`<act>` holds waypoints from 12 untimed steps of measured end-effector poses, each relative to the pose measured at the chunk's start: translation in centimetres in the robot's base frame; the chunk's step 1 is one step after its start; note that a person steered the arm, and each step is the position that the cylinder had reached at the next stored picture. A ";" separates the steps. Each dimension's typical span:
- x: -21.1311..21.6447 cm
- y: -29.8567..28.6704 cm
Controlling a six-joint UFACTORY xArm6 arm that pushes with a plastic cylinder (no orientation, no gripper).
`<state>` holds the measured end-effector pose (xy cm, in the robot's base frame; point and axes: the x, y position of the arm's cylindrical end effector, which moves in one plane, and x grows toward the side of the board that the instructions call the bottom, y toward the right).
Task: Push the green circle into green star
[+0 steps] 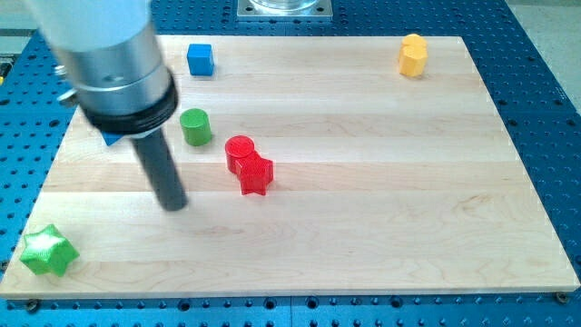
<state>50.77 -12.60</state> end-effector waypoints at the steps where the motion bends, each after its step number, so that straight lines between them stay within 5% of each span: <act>1: -4.1 2.0; 5: -10.8 5.1; 8: -13.0 -1.5; 10: -2.8 -7.6; 11: -1.0 -7.3; 12: -3.8 -7.1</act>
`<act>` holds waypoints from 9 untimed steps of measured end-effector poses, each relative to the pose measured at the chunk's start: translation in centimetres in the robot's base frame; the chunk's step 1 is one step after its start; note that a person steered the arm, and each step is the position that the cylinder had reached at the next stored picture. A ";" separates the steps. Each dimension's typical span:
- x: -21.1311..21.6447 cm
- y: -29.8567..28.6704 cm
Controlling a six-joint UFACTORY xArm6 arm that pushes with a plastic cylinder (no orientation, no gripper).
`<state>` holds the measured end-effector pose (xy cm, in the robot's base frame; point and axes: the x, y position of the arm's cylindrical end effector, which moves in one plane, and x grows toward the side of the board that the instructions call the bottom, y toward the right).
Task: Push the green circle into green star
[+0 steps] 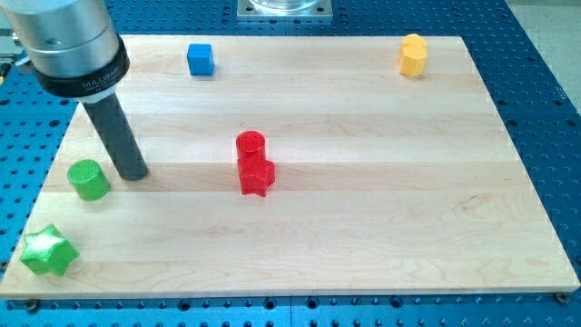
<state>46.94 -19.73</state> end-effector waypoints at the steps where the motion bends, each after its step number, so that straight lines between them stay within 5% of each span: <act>1: 2.0 -3.4; 9: 6.4 -10.0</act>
